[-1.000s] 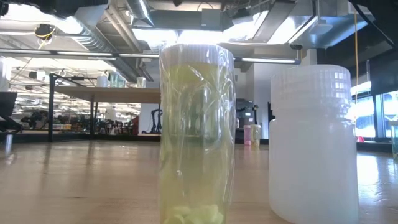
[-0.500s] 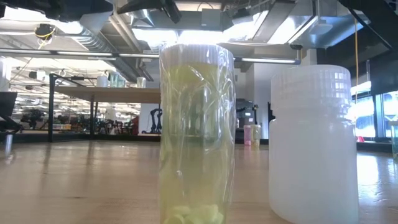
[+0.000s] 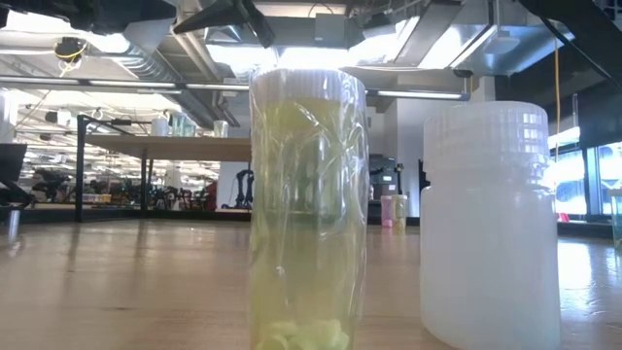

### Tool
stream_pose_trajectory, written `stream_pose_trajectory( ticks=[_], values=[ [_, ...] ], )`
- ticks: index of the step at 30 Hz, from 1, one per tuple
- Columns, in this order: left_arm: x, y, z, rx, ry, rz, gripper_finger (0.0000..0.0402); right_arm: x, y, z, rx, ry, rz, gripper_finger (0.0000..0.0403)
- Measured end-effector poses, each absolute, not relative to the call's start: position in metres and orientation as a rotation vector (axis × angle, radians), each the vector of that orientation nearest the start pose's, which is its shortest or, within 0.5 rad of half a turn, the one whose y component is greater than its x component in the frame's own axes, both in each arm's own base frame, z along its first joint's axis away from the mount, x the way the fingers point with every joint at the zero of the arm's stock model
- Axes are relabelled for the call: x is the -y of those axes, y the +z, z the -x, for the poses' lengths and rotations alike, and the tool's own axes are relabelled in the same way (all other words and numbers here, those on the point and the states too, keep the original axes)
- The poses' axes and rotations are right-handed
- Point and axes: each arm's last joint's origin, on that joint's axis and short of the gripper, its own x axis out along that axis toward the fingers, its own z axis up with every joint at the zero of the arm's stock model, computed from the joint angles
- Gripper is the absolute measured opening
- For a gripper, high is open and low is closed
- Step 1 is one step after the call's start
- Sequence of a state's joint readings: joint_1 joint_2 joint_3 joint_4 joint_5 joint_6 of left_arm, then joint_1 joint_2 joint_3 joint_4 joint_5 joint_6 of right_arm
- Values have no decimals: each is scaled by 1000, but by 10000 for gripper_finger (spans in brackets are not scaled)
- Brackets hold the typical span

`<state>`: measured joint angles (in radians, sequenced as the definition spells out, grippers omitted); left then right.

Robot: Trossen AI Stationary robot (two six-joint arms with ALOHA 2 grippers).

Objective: Pick and place medicine bottles onto shelf by color
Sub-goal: Put the top white pill bottle aligned with the other white pill bottle on the shelf

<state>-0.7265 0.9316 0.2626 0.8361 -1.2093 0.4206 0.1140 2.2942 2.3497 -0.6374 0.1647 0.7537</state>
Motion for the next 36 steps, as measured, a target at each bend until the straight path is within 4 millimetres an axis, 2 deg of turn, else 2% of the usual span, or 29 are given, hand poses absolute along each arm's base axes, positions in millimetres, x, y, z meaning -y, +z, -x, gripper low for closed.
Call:
stream_pose_trajectory(
  ticks=[9,17,27,36],
  values=[
    [92,224,-144,-5,492,-269,132,-53,321,-515,-517,-261,-654,206],
    [92,223,-144,-8,501,-268,132,-51,321,-516,-514,-265,-652,140],
    [92,223,-144,20,501,-150,139,-50,322,-516,-511,-265,-672,141],
    [91,224,-144,25,514,-132,159,-50,322,-516,-508,-262,-656,139]
  ],
)
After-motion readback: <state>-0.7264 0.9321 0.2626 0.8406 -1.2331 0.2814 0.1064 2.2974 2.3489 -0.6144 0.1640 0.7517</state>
